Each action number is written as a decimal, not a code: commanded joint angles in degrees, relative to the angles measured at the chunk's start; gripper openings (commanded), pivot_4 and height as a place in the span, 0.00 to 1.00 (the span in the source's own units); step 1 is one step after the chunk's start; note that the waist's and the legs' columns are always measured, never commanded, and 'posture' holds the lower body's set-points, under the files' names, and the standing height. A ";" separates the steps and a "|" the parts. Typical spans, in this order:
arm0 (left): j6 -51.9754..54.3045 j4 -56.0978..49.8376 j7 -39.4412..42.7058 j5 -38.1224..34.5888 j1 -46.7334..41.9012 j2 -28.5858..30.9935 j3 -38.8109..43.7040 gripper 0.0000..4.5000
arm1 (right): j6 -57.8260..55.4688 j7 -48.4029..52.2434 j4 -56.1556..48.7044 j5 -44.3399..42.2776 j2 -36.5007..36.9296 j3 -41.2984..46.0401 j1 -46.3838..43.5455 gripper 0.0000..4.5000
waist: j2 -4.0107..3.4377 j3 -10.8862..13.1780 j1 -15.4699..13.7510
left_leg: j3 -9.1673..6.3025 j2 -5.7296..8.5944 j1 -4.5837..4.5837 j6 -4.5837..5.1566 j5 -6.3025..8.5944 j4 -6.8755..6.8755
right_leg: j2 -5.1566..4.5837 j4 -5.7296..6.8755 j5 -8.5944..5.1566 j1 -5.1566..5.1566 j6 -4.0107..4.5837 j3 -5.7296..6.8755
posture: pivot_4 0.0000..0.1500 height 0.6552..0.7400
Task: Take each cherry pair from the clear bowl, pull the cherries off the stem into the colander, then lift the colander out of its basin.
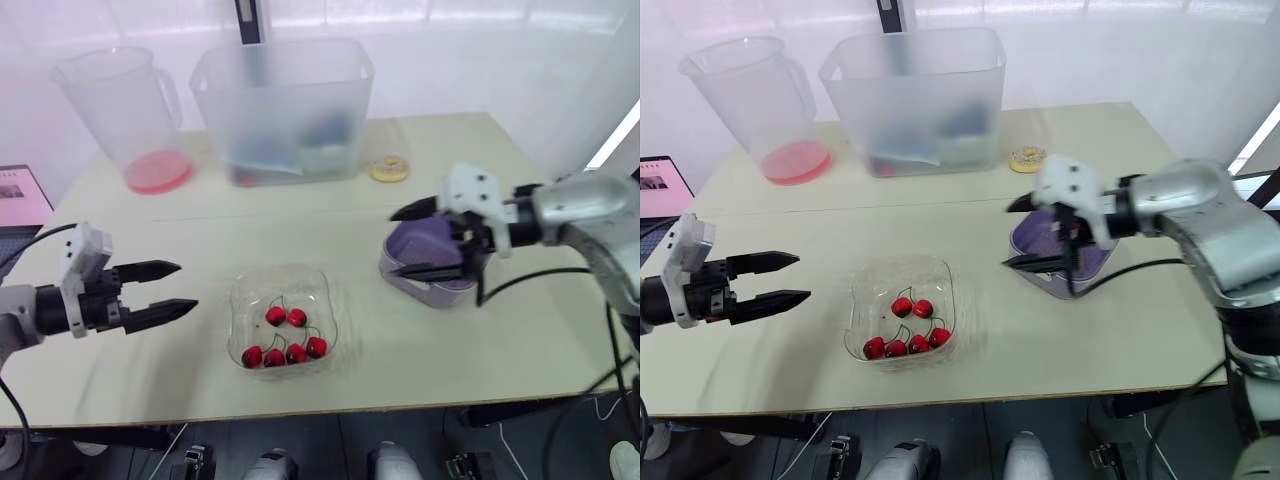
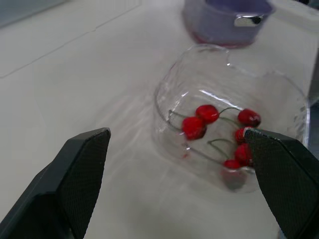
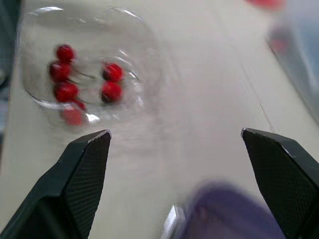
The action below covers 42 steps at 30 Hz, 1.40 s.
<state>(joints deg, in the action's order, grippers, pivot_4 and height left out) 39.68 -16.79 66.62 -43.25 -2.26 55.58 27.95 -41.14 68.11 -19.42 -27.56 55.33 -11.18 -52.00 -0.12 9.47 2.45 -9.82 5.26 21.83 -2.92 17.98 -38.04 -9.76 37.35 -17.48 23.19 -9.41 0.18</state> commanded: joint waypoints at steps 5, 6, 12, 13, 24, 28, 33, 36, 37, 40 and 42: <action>2.35 -6.21 -3.62 -7.51 2.53 -2.75 5.90 1.00 | -18.68 -4.31 0.28 0.12 -11.48 -10.26 -15.94 0.99 | 0.20 -0.09 -0.25 | -0.12 -0.08 0.04 -0.02 -0.01 0.00 | 0.09 0.00 0.06 0.06 0.10 0.01 | 1.00 1.00; 2.68 -6.05 -4.16 -8.28 3.17 -3.38 6.57 1.00 | -25.43 -4.08 1.84 -2.23 -13.47 -11.21 -19.04 0.99 | 0.19 -0.09 -0.18 | -0.14 -0.06 0.06 -0.03 0.00 -0.01 | 0.08 -0.02 0.06 0.06 0.11 0.01 | 1.00 1.00; -3.53 -9.02 -3.98 -5.20 7.20 -6.24 6.69 1.00 | -44.34 -11.95 6.17 -3.91 -24.96 -17.83 -24.43 0.99 | 0.27 -0.14 0.27 | -0.16 -0.20 0.18 -0.07 -0.03 0.04 | 0.24 0.02 0.13 0.32 0.23 -0.05 | 1.00 1.00; -6.11 -9.71 -3.67 -3.41 7.83 -6.83 6.49 1.00 | -44.99 -13.04 5.43 -3.85 -25.94 -19.73 -23.48 0.99 | 0.27 -0.14 0.11 | -0.16 -0.19 0.19 -0.07 -0.03 0.04 | 0.23 0.02 0.13 0.33 0.23 -0.05 | 1.00 1.00; -8.34 -8.89 -4.11 -2.59 10.83 -7.20 6.20 1.00 | -45.14 -25.93 8.29 1.24 -35.78 -29.53 -20.35 0.99 | 0.28 -0.15 0.44 | -0.10 -0.12 0.31 -0.14 -0.06 -0.04 | 0.15 0.21 0.19 0.55 0.30 -0.09 | 1.00 1.00; -10.44 -8.02 -3.17 -1.40 9.95 -7.16 5.14 1.00 | -42.03 -27.08 14.91 3.29 -38.46 -31.83 -19.70 0.99 | 0.29 -0.15 0.61 | -0.09 -0.11 0.31 -0.16 -0.08 -0.05 | 0.15 0.24 0.19 0.55 0.30 -0.10 | 1.00 1.00; -12.34 -8.29 -1.66 -1.79 10.15 -7.13 5.12 1.00 | -39.98 -26.30 19.18 4.43 -39.60 -33.09 -20.96 0.99 | 0.28 -0.15 1.24 | -0.11 -0.11 0.31 -0.17 -0.08 -0.04 | 0.16 0.26 0.19 0.56 0.30 -0.09 | 1.00 1.00; -14.62 -8.45 -1.03 -0.18 10.42 -6.92 5.17 1.00 | -39.35 -25.45 21.24 5.90 -39.09 -37.79 -20.35 0.99 | 0.28 -0.15 1.58 | -0.12 -0.12 0.31 -0.17 -0.08 -0.01 | 0.18 0.26 0.19 0.58 0.30 -0.09 | 1.00 1.00; -14.03 -8.40 -1.14 -0.41 10.63 -6.58 5.21 1.00 | -39.07 -25.64 22.39 6.26 -39.86 -37.86 -19.97 0.99 | 0.28 -0.15 1.61 | -0.12 -0.13 0.31 -0.17 -0.08 -0.01 | 0.19 0.26 0.19 0.58 0.30 -0.09 | 1.00 1.00; -13.97 -8.39 -1.26 -0.36 10.76 -6.25 4.97 1.00 | -38.16 -26.37 24.95 7.26 -42.06 -36.92 -19.65 0.94 | 0.28 -0.15 1.65 | -0.12 -0.13 0.32 -0.17 -0.08 0.01 | 0.19 0.27 0.19 0.62 0.30 -0.10 | 1.00 1.00; -14.14 -8.36 -1.26 -0.28 10.55 -6.20 4.88 1.00 | -37.39 -26.82 26.29 8.24 -43.10 -36.60 -19.61 0.82 | 0.28 -0.15 1.64 | -0.11 -0.13 0.32 -0.17 -0.08 0.02 | 0.19 0.31 0.19 0.65 0.30 -0.10 | 1.00 1.00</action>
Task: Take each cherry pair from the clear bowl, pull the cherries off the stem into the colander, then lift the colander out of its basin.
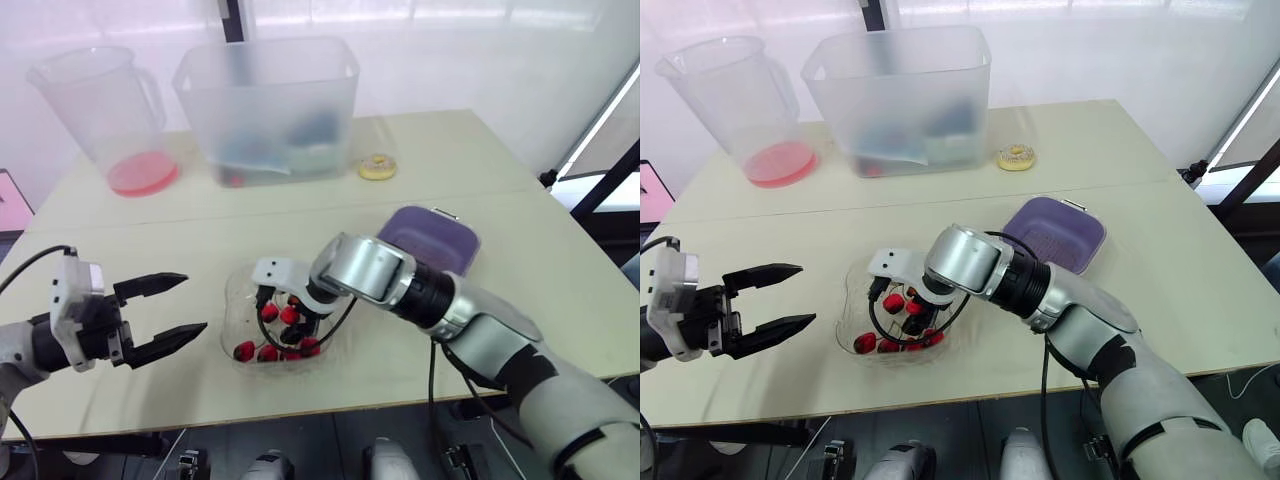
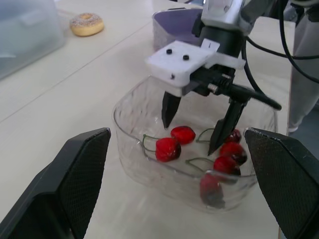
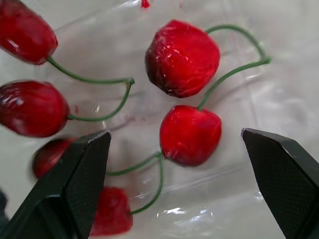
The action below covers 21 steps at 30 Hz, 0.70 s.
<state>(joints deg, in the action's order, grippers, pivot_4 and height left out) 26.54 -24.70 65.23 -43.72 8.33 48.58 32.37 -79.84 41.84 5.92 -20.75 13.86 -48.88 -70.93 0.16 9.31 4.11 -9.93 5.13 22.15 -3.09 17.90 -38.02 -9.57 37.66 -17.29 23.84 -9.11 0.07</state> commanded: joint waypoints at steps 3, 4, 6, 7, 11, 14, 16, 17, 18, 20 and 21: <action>-1.24 0.08 0.29 0.55 -0.42 0.95 0.19 1.00 | 2.25 -0.43 1.93 2.58 -2.00 0.76 -0.97 0.49 | 0.00 0.00 -0.14 | 0.00 0.00 0.00 0.00 0.00 0.00 | 0.00 0.01 0.00 0.01 0.00 0.00 | 1.00 1.00; -1.27 0.21 0.34 0.62 -0.51 0.98 0.15 1.00 | 2.36 -0.26 2.03 2.75 -2.09 0.80 -1.08 0.49 | 0.00 0.00 -0.20 | -0.01 0.02 0.02 -0.01 0.00 -0.01 | -0.01 0.01 0.00 0.00 0.00 0.00 | 1.00 1.00; -1.37 0.27 0.36 0.80 -0.57 1.00 0.01 1.00 | 2.52 0.02 2.14 3.05 -2.20 0.93 -1.18 0.49 | 0.00 0.00 -0.16 | -0.02 0.04 0.01 -0.01 0.00 -0.04 | -0.02 0.01 0.00 -0.03 0.00 0.00 | 1.00 1.00; -1.60 0.33 0.36 0.97 -0.66 0.99 -0.16 1.00 | 2.49 0.14 2.09 3.17 -2.16 0.92 -1.21 0.49 | 0.00 0.00 -0.12 | -0.02 0.04 0.01 -0.01 0.00 -0.04 | -0.02 0.01 0.00 -0.03 0.00 0.00 | 1.00 1.00; -2.00 0.72 0.22 1.26 -1.15 0.98 -0.80 1.00 | 2.37 1.06 1.42 3.59 -1.40 0.08 -1.45 0.49 | 0.00 0.00 -0.06 | -0.02 0.02 0.02 -0.01 0.00 -0.02 | -0.02 0.07 0.00 0.03 0.00 0.00 | 1.00 1.00; -2.40 1.06 0.34 1.59 -1.38 0.90 -1.20 1.00 | 2.06 1.63 0.60 3.86 -0.68 -0.62 -1.74 0.49 | 0.00 0.00 -0.06 | -0.01 0.02 0.02 -0.01 0.00 -0.03 | -0.02 0.07 0.00 0.04 0.00 0.00 | 1.00 1.00; -2.67 1.41 0.46 1.89 -1.62 0.84 -1.51 1.00 | 1.83 1.98 0.25 4.00 -0.51 -0.72 -1.93 0.49 | 0.00 0.00 -0.09 | -0.01 0.02 0.02 -0.01 0.00 -0.03 | -0.02 0.12 0.00 0.07 0.00 0.00 | 1.00 1.00; -2.84 1.67 0.51 2.13 -1.82 0.81 -1.78 1.00 | 1.82 2.13 0.31 4.05 -0.55 -0.71 -1.98 0.49 | 0.00 0.00 -0.08 | -0.01 0.02 0.02 -0.01 -0.01 -0.03 | -0.02 0.12 0.00 0.07 0.00 -0.01 | 1.00 1.00; -3.00 1.92 0.46 2.32 -2.03 0.69 -2.02 1.00 | 1.88 2.57 0.39 4.01 -0.65 -1.13 -2.06 0.49 | 0.00 0.00 -0.08 | -0.01 0.02 0.03 -0.01 -0.01 -0.03 | -0.02 0.12 0.00 0.07 0.00 -0.01 | 1.00 1.00; -2.56 2.31 0.15 1.90 -2.47 0.48 -2.41 1.00 | 2.16 3.16 0.80 4.32 -1.00 -2.14 -2.10 0.49 | 0.00 0.00 -0.07 | -0.01 0.02 0.03 -0.01 -0.01 -0.03 | -0.02 0.16 0.00 0.11 0.00 -0.01 | 1.00 1.00; -2.57 2.46 0.04 1.91 -2.73 0.46 -2.66 1.00 | 2.38 3.27 1.17 4.56 -1.22 -2.52 -2.08 0.49 | 0.00 0.00 -0.06 | 0.00 0.02 0.03 -0.01 -0.01 -0.03 | -0.02 0.22 0.00 0.14 0.00 -0.01 | 1.00 1.00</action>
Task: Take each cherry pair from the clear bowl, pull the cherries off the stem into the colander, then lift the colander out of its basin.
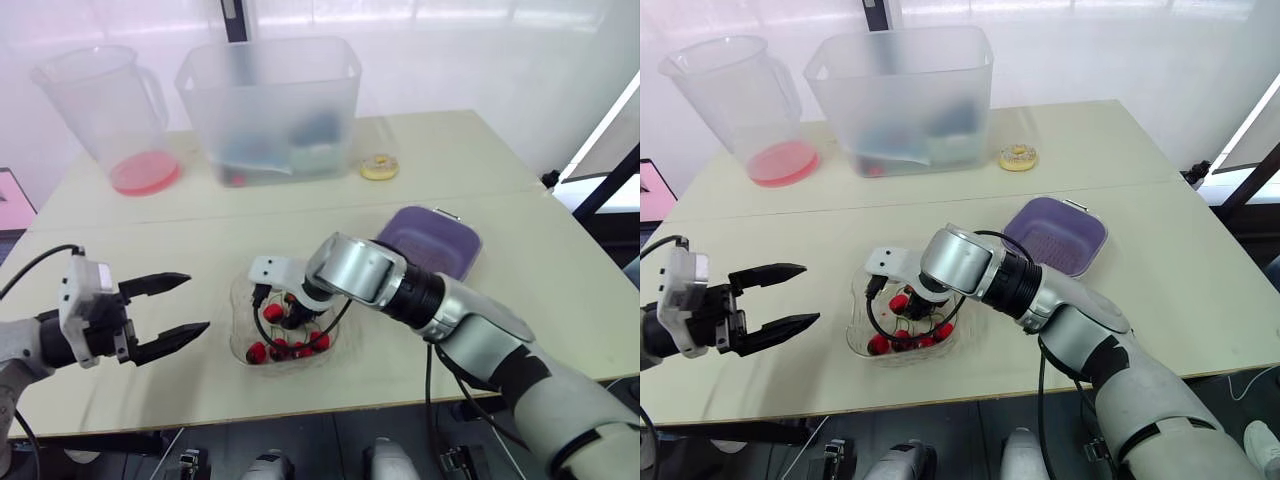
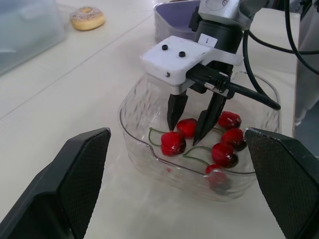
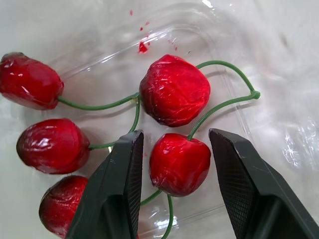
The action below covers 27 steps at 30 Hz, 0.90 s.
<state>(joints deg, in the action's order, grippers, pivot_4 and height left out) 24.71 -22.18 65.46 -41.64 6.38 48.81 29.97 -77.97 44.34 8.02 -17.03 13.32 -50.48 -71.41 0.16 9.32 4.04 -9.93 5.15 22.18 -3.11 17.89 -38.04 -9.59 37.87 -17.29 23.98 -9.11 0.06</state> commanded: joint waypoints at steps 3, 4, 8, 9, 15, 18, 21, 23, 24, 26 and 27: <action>-1.07 0.17 -0.17 0.18 -1.28 0.23 -0.89 1.00 | 1.57 1.14 0.40 1.82 -0.79 -2.08 -1.81 0.49 | 0.00 0.00 0.01 | 0.01 0.00 0.00 0.00 0.00 0.00 | 0.00 0.03 0.00 0.03 0.00 -0.02 | 1.00 1.00; -1.20 0.19 -0.10 0.24 -1.31 0.30 -1.01 1.00 | 2.14 1.26 0.74 2.38 -0.56 -2.48 -1.96 0.49 | 0.00 0.00 0.02 | 0.01 0.00 0.00 0.00 0.00 0.00 | -0.01 0.05 0.00 0.04 0.00 -0.02 | 1.00 1.00; -1.33 0.26 -0.27 0.20 -1.44 0.37 -1.36 1.00 | 3.38 2.29 -0.18 3.62 0.55 -3.06 -2.46 0.19 | 0.00 0.00 -0.01 | 0.02 0.00 0.00 -0.01 -0.01 0.00 | -0.01 0.09 0.00 0.08 0.00 -0.03 | 1.00 1.00; -1.25 0.29 -0.34 0.14 -1.50 0.33 -1.38 1.00 | 3.25 2.75 -0.89 3.57 0.84 -3.02 -2.64 0.11 | 0.00 0.00 -0.04 | 0.02 0.00 0.00 -0.01 -0.01 0.00 | -0.01 0.10 0.00 0.07 0.00 -0.03 | 1.00 1.00; -1.38 1.36 0.15 0.52 -2.50 0.67 -2.34 1.00 | 1.30 5.32 -7.21 1.91 3.57 -0.27 -4.50 0.11 | 0.00 0.00 -0.03 | 0.02 0.01 0.12 -0.05 -0.03 -0.04 | -0.02 0.11 0.00 0.20 0.00 -0.03 | 1.00 1.00; -1.63 2.71 0.43 0.96 -4.37 0.75 -3.45 1.00 | 1.71 7.98 -12.60 0.58 7.25 0.55 -5.21 0.11 | 0.00 0.00 -0.04 | 0.02 0.00 0.16 -0.05 -0.03 -0.03 | -0.01 0.13 0.00 0.26 0.00 -0.03 | 1.00 1.00; -1.01 3.83 0.00 0.37 -6.23 0.34 -4.00 1.00 | 2.27 9.72 -16.58 -0.62 9.90 2.55 -5.45 0.11 | 0.01 -0.01 -0.06 | 0.03 0.01 0.20 -0.05 -0.03 -0.04 | -0.02 0.12 0.00 0.27 0.00 -0.03 | 1.00 1.00; 1.33 4.65 -1.65 -1.52 -8.61 -0.06 -4.25 1.00 | 6.89 11.15 -19.08 -0.16 12.17 4.10 -5.22 0.11 | 0.01 -0.01 -0.07 | 0.03 0.01 0.20 -0.05 -0.03 -0.04 | -0.01 0.13 0.00 0.28 0.00 -0.03 | 1.00 1.00; 5.26 4.57 -3.71 -5.21 -10.88 -0.15 -4.08 1.00 | 10.24 12.13 -20.31 -0.40 13.37 6.39 -4.50 0.11 | 0.02 -0.01 -0.11 | 0.03 0.01 0.21 -0.06 -0.03 -0.04 | -0.01 0.13 0.00 0.30 0.00 -0.02 | 1.00 1.00; 13.20 5.03 -7.92 -14.12 -15.49 -0.23 -2.77 1.00 | 17.23 13.24 -21.59 0.29 15.41 9.73 -2.89 0.11 | 0.06 -0.02 -0.33 | 0.02 0.01 0.23 -0.06 -0.03 -0.07 | -0.01 0.15 0.00 0.30 -0.01 -0.02 | 1.00 1.00; 16.25 5.47 -10.33 -17.47 -17.59 -0.31 -2.14 1.00 | 22.10 13.59 -22.07 1.28 16.32 11.08 -1.84 0.11 | 0.10 -0.04 -0.22 | 0.01 0.02 0.26 -0.06 -0.03 -0.12 | -0.02 0.17 0.00 0.30 -0.01 -0.02 | 1.00 1.00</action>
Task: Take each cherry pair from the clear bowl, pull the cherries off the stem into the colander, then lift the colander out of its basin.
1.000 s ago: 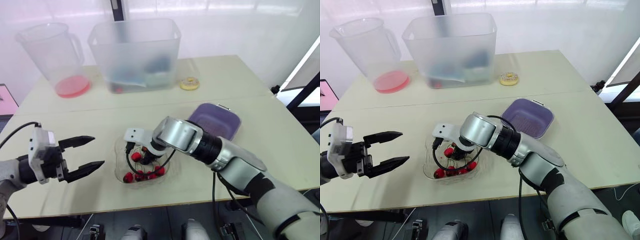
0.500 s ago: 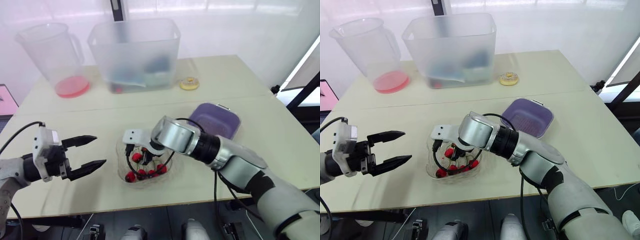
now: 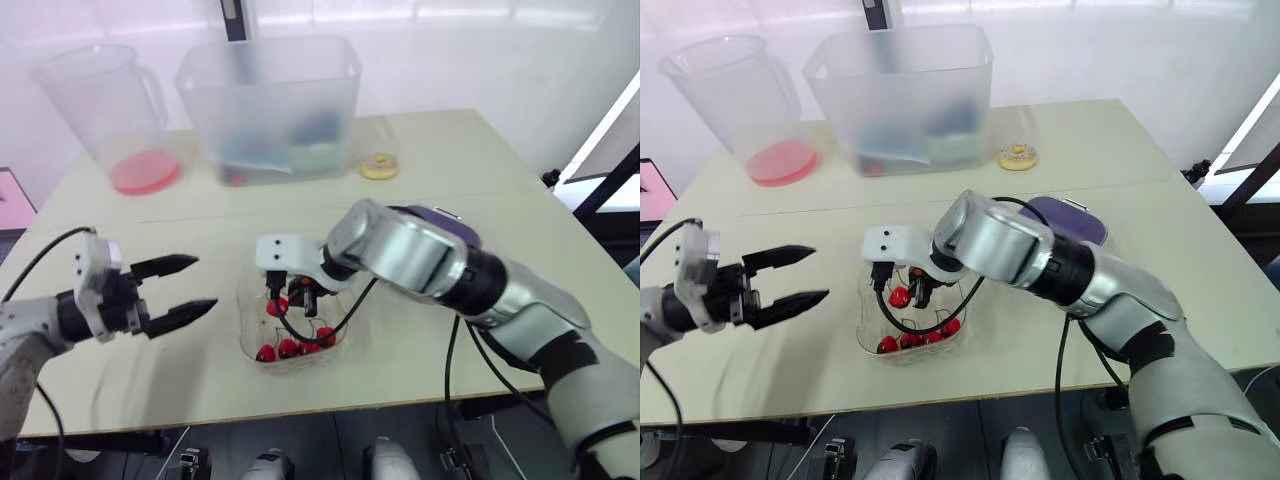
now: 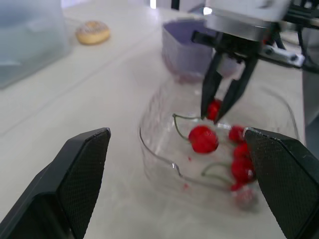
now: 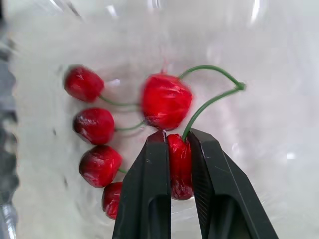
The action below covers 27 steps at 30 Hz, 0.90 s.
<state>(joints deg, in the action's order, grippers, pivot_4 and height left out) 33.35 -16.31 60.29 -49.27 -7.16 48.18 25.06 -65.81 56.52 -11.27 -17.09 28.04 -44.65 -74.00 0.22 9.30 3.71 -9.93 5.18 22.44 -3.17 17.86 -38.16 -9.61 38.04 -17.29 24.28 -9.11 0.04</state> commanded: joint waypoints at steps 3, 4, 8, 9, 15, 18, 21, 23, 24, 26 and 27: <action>10.97 1.54 -12.49 -11.50 -11.20 0.43 2.78 1.00 | 20.64 -1.52 -2.44 5.76 4.36 10.37 3.25 0.11 | 0.10 -0.05 0.12 | 0.01 0.02 0.00 0.00 0.00 -0.03 | -0.02 0.04 0.00 -0.01 0.00 0.00 | 1.00 1.00; 10.34 2.55 -15.49 -10.15 -13.67 -0.32 2.58 1.00 | 24.36 -2.87 -1.87 7.93 5.17 11.58 3.76 0.11 | 0.10 -0.05 0.19 | 0.03 0.03 0.00 0.00 0.00 -0.03 | -0.02 0.04 0.00 -0.01 0.00 0.00 | 1.00 1.00; 12.52 4.97 -22.18 -7.29 -20.64 -0.79 -1.13 1.00 | 29.35 -7.84 -1.19 10.17 3.54 17.67 6.68 0.11 | 0.11 -0.06 0.47 | 0.11 0.08 -0.01 -0.01 0.00 -0.02 | 0.04 0.08 0.00 0.03 0.00 0.00 | 1.00 1.00; 12.10 5.18 -22.94 -6.23 -21.92 -1.05 -1.81 1.00 | 31.09 -9.29 -1.23 11.49 2.84 18.21 7.19 0.11 | 0.11 -0.06 0.46 | 0.14 0.07 -0.01 -0.01 0.00 0.00 | 0.06 0.09 0.00 0.04 0.00 0.00 | 1.00 1.00; 10.15 7.09 -18.26 -2.77 -26.71 -0.99 -6.94 1.00 | 42.06 -13.43 -4.57 14.46 -1.18 20.58 14.57 0.11 | 0.12 -0.06 0.32 | 0.17 0.08 -0.01 -0.01 -0.01 0.03 | 0.06 0.12 0.00 0.06 0.00 -0.01 | 1.00 1.00; 11.38 8.50 -13.62 -4.03 -27.96 -0.32 -7.71 1.00 | 43.11 -12.72 -7.18 15.69 -1.70 19.59 17.55 0.11 | 0.13 -0.06 0.28 | 0.17 0.10 -0.01 -0.01 -0.01 0.00 | 0.06 0.11 0.00 0.03 0.00 -0.01 | 1.00 1.00; 13.95 9.63 -12.18 -6.17 -29.72 -0.78 -7.33 1.00 | 49.43 -13.69 -6.69 22.62 -0.46 16.96 19.51 0.11 | 0.13 -0.06 0.30 | 0.16 0.12 -0.01 -0.01 -0.01 -0.03 | 0.06 0.11 0.00 0.02 0.00 0.00 | 1.00 1.00; 15.54 9.10 -10.56 -5.70 -29.85 0.06 -9.22 1.00 | 49.83 -13.75 -5.71 26.08 -0.08 15.34 20.58 0.11 | 0.13 -0.06 0.34 | 0.16 0.12 -0.01 -0.01 -0.01 -0.04 | 0.07 0.11 0.00 0.03 0.00 0.00 | 1.00 1.00; 16.61 8.76 -9.98 -6.29 -29.93 0.13 -9.56 1.00 | 50.65 -13.70 -5.41 28.12 0.36 14.47 21.03 0.11 | 0.13 -0.06 0.36 | 0.17 0.12 -0.01 -0.01 -0.01 -0.04 | 0.08 0.11 0.00 0.03 0.00 0.00 | 1.00 1.00; 18.05 8.32 -8.64 -7.08 -29.92 0.39 -9.67 1.00 | 51.70 -14.31 -4.87 30.56 0.02 14.37 21.59 0.11 | 0.13 -0.06 0.36 | 0.17 0.13 -0.01 -0.01 -0.01 -0.03 | 0.09 0.13 0.00 0.03 0.00 0.00 | 1.00 1.00; 18.31 8.12 -8.00 -6.93 -29.79 0.65 -9.82 1.00 | 51.81 -14.53 -4.70 31.33 -0.30 14.63 21.75 0.11 | 0.13 -0.06 0.37 | 0.18 0.13 -0.01 -0.01 -0.01 -0.03 | 0.09 0.13 0.00 0.03 0.00 0.00 | 1.00 1.00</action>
<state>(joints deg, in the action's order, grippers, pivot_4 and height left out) 51.23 -6.44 50.97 -55.21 -36.39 47.22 14.23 -15.33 43.12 -14.63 12.44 28.15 -31.04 -51.38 0.35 9.23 4.08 -9.75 5.30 22.43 -3.18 17.85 -38.19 -9.52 38.17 -17.28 24.31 -9.12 0.04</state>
